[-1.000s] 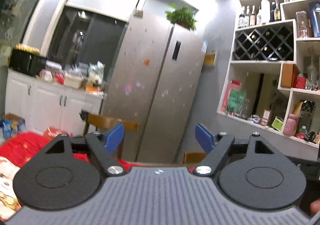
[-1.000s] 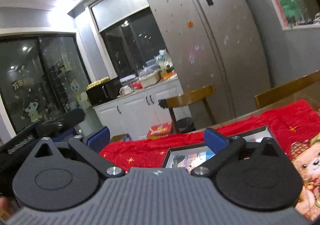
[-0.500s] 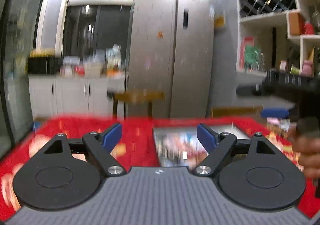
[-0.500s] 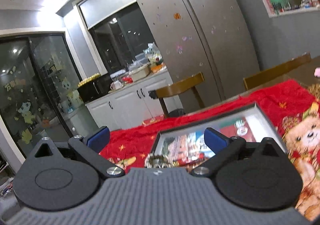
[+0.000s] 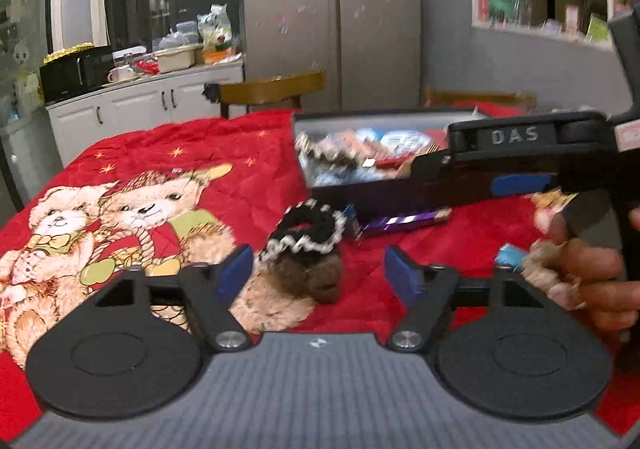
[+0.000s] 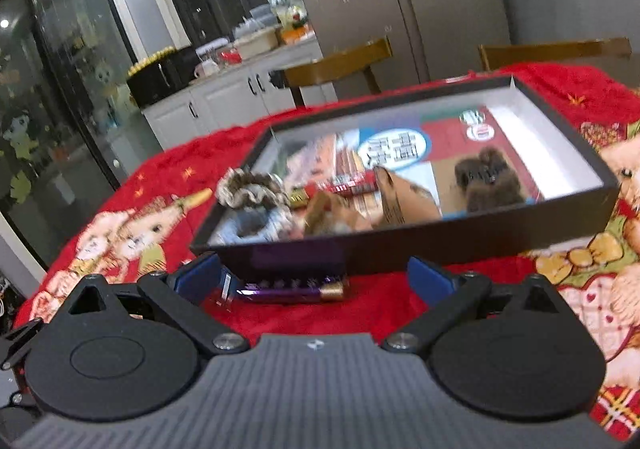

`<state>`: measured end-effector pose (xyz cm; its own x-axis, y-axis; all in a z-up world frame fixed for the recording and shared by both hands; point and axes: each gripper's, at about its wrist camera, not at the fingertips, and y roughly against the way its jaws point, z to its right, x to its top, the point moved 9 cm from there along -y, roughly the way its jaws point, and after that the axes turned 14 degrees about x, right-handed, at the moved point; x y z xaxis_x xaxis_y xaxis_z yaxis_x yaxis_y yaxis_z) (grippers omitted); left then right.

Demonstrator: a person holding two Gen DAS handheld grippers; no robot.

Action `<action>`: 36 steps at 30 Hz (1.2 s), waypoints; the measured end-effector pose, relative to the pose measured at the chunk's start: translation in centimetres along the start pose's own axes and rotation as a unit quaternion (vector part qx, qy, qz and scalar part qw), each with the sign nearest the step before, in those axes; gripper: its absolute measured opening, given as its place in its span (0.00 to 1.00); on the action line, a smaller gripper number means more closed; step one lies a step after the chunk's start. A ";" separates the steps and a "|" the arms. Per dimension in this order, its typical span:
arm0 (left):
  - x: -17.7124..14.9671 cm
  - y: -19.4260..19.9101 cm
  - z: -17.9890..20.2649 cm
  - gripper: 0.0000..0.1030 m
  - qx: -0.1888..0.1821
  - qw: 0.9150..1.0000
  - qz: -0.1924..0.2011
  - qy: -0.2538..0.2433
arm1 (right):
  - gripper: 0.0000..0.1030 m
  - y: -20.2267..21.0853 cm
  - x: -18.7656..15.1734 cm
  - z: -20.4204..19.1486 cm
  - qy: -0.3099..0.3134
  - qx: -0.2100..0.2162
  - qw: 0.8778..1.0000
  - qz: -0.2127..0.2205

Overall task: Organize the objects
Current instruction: 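Raise both open grippers out of the box and return to the items, then grasp the black lace pom-pom scrunchie with left gripper while right grasps the purple candy bar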

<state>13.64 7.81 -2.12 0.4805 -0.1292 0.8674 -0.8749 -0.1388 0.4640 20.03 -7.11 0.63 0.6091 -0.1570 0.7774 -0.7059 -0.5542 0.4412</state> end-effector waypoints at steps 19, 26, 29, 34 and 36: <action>-0.3 -4.7 -1.1 0.43 0.009 0.997 -0.070 0.026 | 0.97 -2.4 -1.8 0.0 0.066 -0.063 0.995 -0.036; -0.3 -4.9 -1.4 0.43 -0.002 0.997 -0.072 0.041 | 0.99 -3.9 -2.1 -0.8 0.096 -0.079 0.990 -0.061; -0.3 -4.8 -1.5 0.44 -0.006 0.996 -0.073 0.049 | 0.99 -4.2 -2.0 -1.1 0.091 -0.081 0.991 -0.059; -0.3 -4.8 -1.4 0.44 -0.008 0.996 -0.073 0.050 | 0.99 -5.1 -2.2 -1.8 0.101 -0.100 0.988 -0.064; -0.3 -4.7 -1.3 0.44 -0.005 0.996 -0.071 0.044 | 0.99 -5.7 -2.3 -2.0 0.110 -0.113 0.985 -0.071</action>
<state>17.53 9.82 -4.33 0.5934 -0.0221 0.8046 -0.7987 -0.1405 0.5851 21.91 -2.00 -2.75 0.6316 0.1031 0.7685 -0.6971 -0.3582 0.6210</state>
